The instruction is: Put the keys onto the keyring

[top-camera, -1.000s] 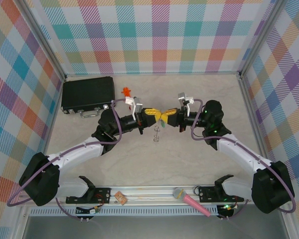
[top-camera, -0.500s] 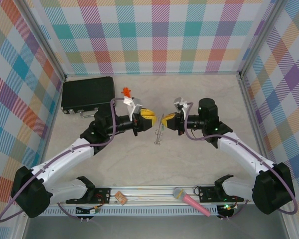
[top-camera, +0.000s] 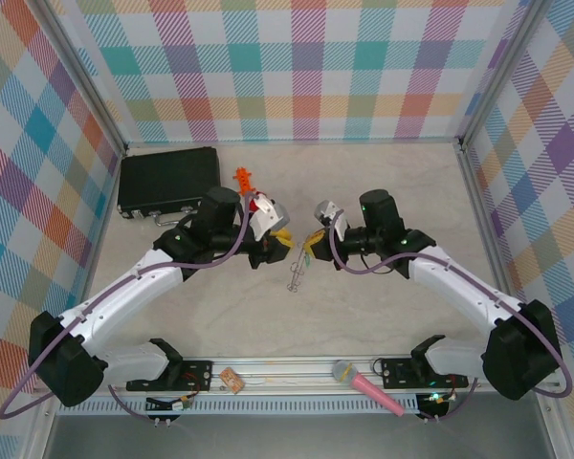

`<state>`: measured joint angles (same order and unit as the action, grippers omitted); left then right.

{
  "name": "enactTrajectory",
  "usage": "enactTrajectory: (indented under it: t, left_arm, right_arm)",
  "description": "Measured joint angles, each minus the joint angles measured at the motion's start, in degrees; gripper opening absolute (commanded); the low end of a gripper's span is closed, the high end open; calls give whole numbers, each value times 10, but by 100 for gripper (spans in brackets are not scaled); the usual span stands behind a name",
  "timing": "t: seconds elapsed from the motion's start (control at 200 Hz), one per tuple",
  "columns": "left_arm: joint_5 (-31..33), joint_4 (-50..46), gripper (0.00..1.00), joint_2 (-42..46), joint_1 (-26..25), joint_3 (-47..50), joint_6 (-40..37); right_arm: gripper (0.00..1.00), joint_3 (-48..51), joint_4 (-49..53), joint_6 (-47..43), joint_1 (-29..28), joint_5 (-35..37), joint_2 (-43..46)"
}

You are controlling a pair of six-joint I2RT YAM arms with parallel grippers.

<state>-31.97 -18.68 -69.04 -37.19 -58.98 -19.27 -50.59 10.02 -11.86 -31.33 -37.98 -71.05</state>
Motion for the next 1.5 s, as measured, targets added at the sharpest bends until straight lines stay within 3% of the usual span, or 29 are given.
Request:
enactTrajectory:
  t: [0.305,0.88,1.155,1.295,1.5]
  left_arm:
    - [-1,-39,25,-1,-1,0,-33]
    - [-16,-37,21,-14,-1,0,-34]
    - [-38,-38,11,-22,-1,-2,-31]
    - [-44,-40,17,-24,0,-5,-31]
    - [-44,-48,15,-29,0,-10,-31]
  right_arm:
    - [0,-68,67,-50,-7,-35,-49]
    - [0,-70,89,-63,-33,-63,-50]
    - [0,-70,90,-63,-38,-64,-50]
    - [0,-70,90,-63,-37,-65,-50]
    - [0,-69,92,-63,-37,-64,-47]
